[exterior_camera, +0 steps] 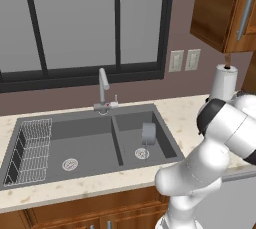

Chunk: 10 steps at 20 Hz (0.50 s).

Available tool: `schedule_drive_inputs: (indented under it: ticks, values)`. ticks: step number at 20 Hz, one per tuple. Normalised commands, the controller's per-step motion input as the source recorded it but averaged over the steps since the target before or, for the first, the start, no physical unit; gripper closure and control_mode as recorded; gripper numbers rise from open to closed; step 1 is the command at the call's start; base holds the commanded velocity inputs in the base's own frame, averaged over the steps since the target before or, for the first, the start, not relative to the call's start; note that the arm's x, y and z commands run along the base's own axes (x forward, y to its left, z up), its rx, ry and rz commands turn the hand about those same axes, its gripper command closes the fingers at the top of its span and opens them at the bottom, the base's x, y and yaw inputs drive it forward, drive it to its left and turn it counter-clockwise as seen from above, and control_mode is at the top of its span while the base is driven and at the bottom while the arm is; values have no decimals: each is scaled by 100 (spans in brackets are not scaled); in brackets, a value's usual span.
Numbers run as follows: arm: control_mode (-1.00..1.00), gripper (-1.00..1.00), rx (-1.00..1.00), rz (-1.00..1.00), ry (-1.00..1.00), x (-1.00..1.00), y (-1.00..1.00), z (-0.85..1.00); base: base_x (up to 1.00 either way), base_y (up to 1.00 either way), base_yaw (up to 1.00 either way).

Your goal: Move any existing items from the left basin to the right basin for drying. Then move the mug from the counter to the left basin of the sink for washing.

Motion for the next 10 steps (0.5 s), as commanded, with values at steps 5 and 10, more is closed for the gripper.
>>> schedule_drive_inputs:
  ticks: [5, 10]
  values:
    - [-100, -100, 0, 0, 0, 0, -1, -7, 0, 0, 0]
    - [-100, 100, 0, 0, 2, 1, 0, -13, 0, 0, 0]
